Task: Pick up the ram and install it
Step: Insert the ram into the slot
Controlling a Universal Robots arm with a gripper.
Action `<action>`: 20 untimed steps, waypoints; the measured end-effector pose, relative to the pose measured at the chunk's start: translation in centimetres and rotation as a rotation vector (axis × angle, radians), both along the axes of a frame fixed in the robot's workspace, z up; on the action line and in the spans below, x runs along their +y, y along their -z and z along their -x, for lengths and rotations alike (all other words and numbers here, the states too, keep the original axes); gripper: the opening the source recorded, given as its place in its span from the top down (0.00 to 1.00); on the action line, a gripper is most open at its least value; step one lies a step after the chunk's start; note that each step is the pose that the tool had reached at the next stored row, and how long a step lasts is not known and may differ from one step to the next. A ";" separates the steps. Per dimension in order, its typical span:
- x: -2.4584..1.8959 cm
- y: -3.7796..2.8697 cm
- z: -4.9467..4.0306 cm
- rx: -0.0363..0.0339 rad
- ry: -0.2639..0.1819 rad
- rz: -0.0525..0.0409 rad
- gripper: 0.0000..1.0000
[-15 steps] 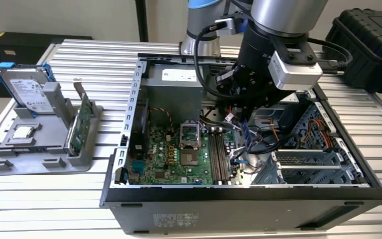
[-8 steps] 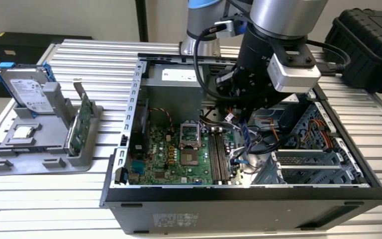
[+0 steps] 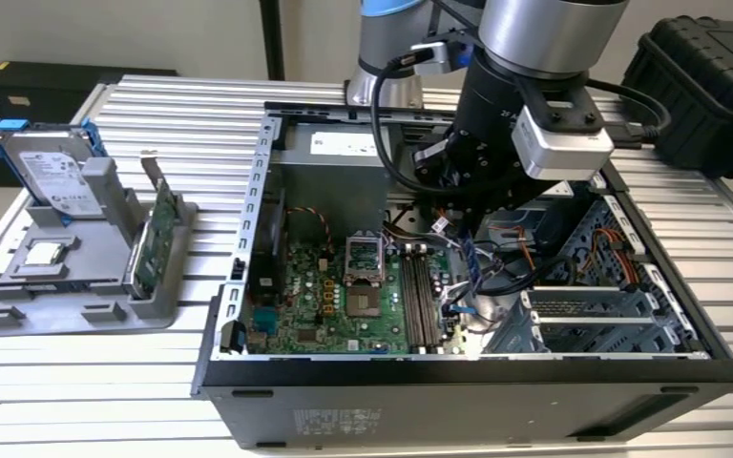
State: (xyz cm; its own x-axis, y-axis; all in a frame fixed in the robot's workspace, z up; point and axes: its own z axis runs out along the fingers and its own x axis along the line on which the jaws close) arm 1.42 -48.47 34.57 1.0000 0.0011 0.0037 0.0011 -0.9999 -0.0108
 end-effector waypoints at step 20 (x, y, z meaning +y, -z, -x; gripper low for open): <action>0.00 0.42 0.00 0.0000 0.000 0.0000 1.00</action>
